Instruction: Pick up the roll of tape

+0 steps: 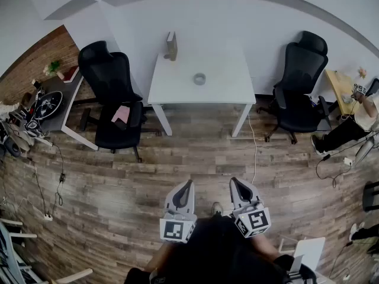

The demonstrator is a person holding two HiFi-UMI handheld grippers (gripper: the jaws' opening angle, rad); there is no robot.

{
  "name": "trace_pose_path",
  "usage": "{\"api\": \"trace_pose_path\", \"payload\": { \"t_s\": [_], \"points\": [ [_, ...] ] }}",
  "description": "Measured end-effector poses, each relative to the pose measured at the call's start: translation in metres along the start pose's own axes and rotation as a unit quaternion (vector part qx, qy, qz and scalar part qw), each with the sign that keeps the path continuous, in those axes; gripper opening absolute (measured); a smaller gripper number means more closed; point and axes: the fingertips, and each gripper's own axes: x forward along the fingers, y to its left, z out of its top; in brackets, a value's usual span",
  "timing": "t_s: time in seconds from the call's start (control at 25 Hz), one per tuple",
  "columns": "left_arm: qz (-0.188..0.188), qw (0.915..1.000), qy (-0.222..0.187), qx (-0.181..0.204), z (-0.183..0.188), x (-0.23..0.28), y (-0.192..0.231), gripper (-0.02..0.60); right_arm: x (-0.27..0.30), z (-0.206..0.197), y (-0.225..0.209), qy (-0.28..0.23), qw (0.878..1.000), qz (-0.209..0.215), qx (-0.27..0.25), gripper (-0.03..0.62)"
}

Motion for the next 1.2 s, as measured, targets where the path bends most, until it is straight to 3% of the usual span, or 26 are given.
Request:
{"api": "trace_pose_path", "payload": {
  "t_s": [0.92, 1.2],
  "points": [
    [0.008, 0.9999, 0.006, 0.004, -0.007, 0.02, -0.029, 0.018, -0.014, 0.004, -0.032, -0.016, 1.0, 0.011, 0.01, 0.012],
    [0.031, 0.9987, 0.012, 0.04, -0.009, 0.042, -0.035, 0.018, -0.012, 0.004, -0.063, -0.006, 0.999, 0.033, 0.007, 0.012]
  ]
}}
